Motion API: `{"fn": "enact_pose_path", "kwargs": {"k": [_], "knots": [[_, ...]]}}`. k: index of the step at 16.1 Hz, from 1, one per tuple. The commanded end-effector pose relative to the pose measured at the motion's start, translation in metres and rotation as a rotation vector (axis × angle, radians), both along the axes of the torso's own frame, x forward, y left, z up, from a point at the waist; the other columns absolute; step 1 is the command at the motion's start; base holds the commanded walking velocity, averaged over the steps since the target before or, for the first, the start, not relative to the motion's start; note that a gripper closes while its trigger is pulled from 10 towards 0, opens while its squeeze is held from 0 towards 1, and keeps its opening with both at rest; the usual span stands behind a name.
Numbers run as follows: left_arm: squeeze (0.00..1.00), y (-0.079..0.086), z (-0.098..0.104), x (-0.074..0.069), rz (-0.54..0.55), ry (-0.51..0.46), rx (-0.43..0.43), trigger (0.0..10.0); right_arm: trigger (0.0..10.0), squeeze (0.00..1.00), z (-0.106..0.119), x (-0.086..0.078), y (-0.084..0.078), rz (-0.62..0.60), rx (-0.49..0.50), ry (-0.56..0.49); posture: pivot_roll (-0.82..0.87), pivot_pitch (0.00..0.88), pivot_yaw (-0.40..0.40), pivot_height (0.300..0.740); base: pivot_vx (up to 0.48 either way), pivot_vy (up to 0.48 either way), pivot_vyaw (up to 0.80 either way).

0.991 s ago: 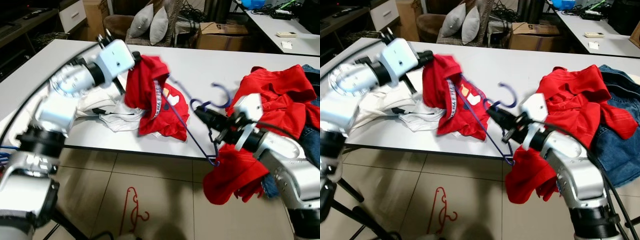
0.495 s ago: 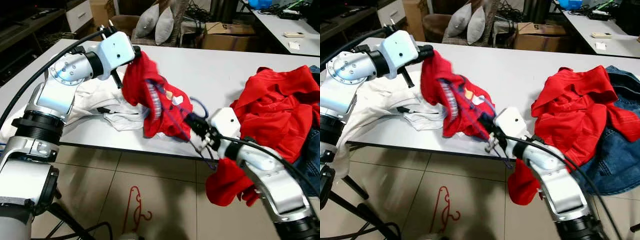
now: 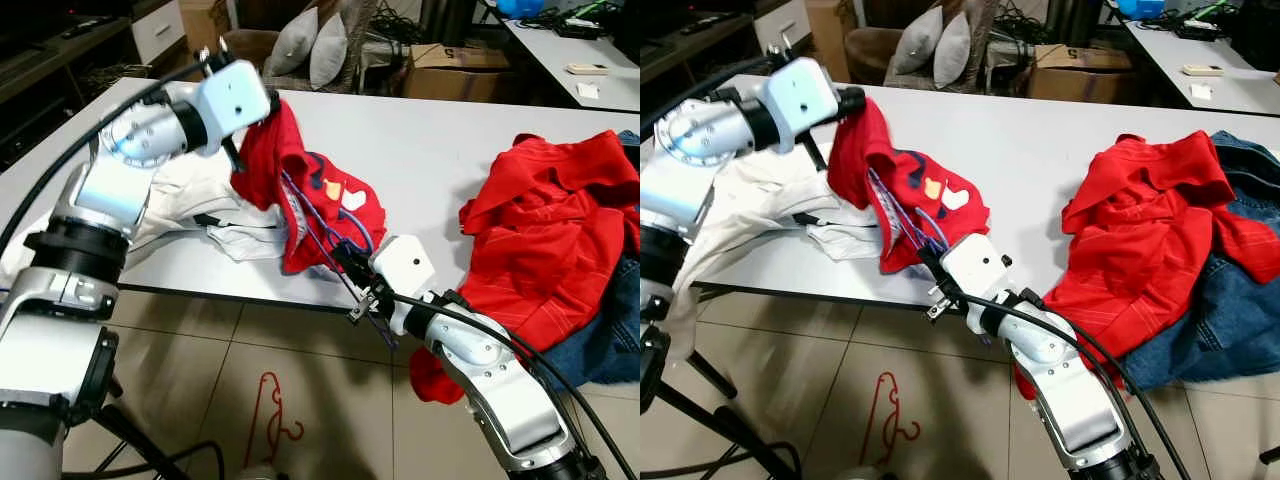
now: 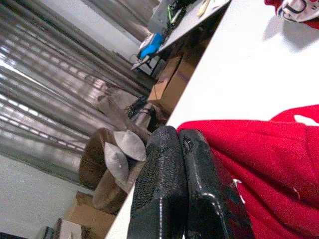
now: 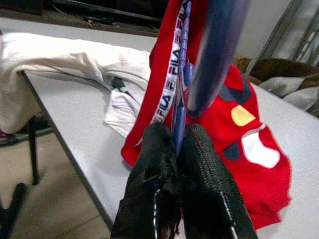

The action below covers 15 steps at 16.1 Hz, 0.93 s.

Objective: Hang hanger

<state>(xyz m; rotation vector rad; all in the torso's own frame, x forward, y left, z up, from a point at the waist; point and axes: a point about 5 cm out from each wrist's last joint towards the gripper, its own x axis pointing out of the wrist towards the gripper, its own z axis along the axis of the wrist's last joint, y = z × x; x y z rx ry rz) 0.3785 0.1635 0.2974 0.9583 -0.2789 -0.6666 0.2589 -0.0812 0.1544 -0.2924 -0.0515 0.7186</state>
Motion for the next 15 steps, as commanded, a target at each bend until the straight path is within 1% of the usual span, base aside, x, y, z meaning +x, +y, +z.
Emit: {"fn": "enact_pose_path", "kwargs": {"k": [1, 3, 4, 5, 7, 9, 10, 11, 12, 13, 14, 15], "knots": [[0.00, -0.002, 0.010, -0.002, -0.016, -0.028, 0.019, 0.0, 10.0, 0.00, 0.004, 0.005, 0.001, -0.021, -0.026, -0.048, 0.11, 0.000, 0.030, 0.740, 0.000, 0.000, 0.00], [0.00, -0.007, 0.014, -0.005, -0.060, -0.016, 0.046, 0.0, 10.0, 0.00, 0.013, 0.019, -0.007, -0.138, -0.005, -0.113, 0.11, 0.000, 0.028, 0.740, 0.000, 0.000, 0.00], [0.00, -0.008, 0.014, -0.005, -0.066, -0.014, 0.055, 0.0, 10.0, 0.00, 0.017, 0.022, -0.009, -0.167, 0.007, -0.139, 0.11, 0.000, 0.027, 0.740, 0.000, 0.000, 0.00], [0.00, -0.008, 0.015, -0.005, -0.068, -0.012, 0.070, 0.0, 10.0, 0.00, 0.025, 0.026, -0.012, -0.200, 0.043, -0.180, 0.11, 0.000, 0.025, 0.740, 0.000, 0.000, 0.00], [0.00, -0.005, 0.015, -0.003, -0.040, -0.022, 0.082, 0.0, 10.0, 0.00, 0.034, 0.025, -0.010, -0.186, 0.099, -0.222, 0.12, 0.000, 0.022, 0.740, 0.000, 0.000, 0.00], [0.00, -0.004, 0.016, -0.003, -0.033, -0.026, 0.082, 0.0, 10.0, 0.00, 0.035, 0.024, -0.008, -0.165, 0.110, -0.222, 0.12, 0.000, 0.020, 0.740, 0.000, 0.000, 0.00], [0.00, -0.007, 0.020, -0.005, -0.044, -0.048, 0.063, 0.0, 10.0, 0.00, 0.026, 0.021, 0.000, -0.082, 0.085, -0.171, 0.12, 0.000, 0.016, 0.740, 0.000, 0.000, 0.00], [0.00, -0.008, 0.021, -0.005, -0.046, -0.056, 0.059, 0.0, 10.0, 0.00, 0.020, 0.019, 0.003, -0.034, 0.057, -0.147, 0.12, 0.000, 0.015, 0.740, 0.000, 0.000, 0.00], [0.00, -0.008, 0.024, -0.005, -0.049, -0.058, 0.059, 0.0, 10.0, 0.00, 0.014, 0.019, 0.005, -0.015, 0.033, -0.123, 0.12, 0.000, 0.013, 0.740, 0.000, 0.000, 0.00], [0.00, -0.007, 0.028, -0.005, -0.052, -0.063, 0.066, 0.0, 10.0, 0.00, 0.004, 0.023, 0.002, -0.007, -0.025, -0.085, 0.12, 0.000, 0.011, 0.740, 0.000, 0.000, 0.00], [0.00, -0.007, 0.031, -0.006, -0.058, -0.067, 0.068, 0.0, 10.0, 0.00, 0.000, 0.025, -0.001, -0.006, -0.067, -0.073, 0.13, 0.000, 0.009, 0.740, 0.000, 0.000, 0.00], [0.00, -0.008, 0.033, -0.007, -0.067, -0.065, 0.072, 0.0, 10.0, 0.00, -0.003, 0.027, -0.004, -0.004, -0.084, -0.063, 0.13, 0.000, 0.010, 0.740, 0.000, 0.000, 0.00]]}}
